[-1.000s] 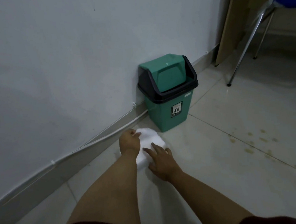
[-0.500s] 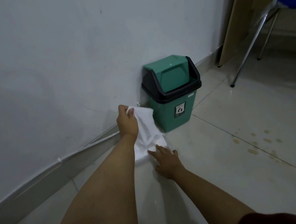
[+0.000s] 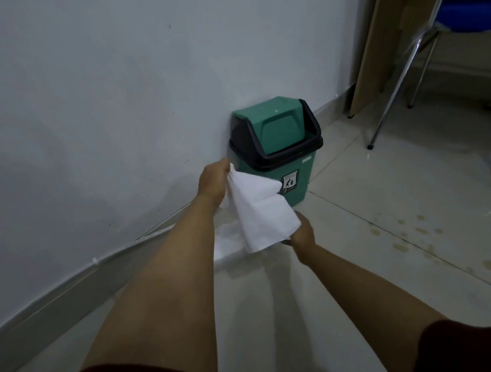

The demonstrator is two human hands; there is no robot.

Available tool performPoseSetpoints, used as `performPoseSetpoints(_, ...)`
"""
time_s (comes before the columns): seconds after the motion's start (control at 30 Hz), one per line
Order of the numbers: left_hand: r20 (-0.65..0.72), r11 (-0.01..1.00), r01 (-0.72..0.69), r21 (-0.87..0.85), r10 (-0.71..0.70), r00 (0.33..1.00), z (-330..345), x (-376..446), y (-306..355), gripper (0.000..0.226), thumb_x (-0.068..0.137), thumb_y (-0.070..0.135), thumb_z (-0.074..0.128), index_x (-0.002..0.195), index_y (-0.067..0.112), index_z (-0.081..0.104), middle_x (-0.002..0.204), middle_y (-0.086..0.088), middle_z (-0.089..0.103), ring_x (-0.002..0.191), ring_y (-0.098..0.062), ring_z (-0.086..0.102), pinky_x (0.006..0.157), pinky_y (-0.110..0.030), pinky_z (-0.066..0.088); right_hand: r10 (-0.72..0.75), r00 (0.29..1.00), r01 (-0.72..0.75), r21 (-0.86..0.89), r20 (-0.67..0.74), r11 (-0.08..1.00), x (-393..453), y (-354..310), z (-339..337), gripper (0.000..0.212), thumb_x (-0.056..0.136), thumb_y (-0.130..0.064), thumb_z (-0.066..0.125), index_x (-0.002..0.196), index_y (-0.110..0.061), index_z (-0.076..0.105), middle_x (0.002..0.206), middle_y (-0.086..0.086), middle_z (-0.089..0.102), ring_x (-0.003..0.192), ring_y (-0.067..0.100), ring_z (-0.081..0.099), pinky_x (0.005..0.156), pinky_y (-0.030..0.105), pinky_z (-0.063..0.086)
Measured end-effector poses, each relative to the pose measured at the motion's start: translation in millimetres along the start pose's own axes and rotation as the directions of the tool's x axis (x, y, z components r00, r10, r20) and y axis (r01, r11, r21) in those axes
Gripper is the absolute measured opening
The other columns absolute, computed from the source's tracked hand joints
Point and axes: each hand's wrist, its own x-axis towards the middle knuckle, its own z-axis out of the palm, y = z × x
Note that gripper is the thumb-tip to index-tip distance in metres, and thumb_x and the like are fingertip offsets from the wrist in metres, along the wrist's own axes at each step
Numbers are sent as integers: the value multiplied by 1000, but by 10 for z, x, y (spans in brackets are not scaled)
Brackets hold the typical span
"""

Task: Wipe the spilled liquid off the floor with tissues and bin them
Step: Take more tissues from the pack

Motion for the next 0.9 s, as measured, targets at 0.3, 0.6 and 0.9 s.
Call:
performPoseSetpoints(0.3,305,988,27,152,-73,950,510,-263,-32,23,89,16,55,101,1,67,103,-13,60,94,-24,53,84,-32,42,283,872,-412,287,400,865,-112,-560,-808,100,60,-94,39,104,-10,70,109,14,72,98,36,69,74,47,57)
performPoseSetpoints(0.6,559,992,93,86,-125,820,1445,-561,60,28,85,26,67,105,6,63,100,-9,64,74,-18,62,58,-21,52,84,992,-95,-110,-99,989,-261,-833,-1857,59,81,-41,72,128,-9,57,125,9,61,110,27,59,93,41,51)
performPoseSetpoints(0.9,840,952,290,95,-233,491,2294,-888,222,52,73,18,79,121,12,59,109,-5,69,93,-21,67,72,-30,55,-174,917,-18,-472,-360,882,-477,-1180,-2744,40,90,-43,60,93,-4,64,84,7,60,76,23,56,67,33,49)
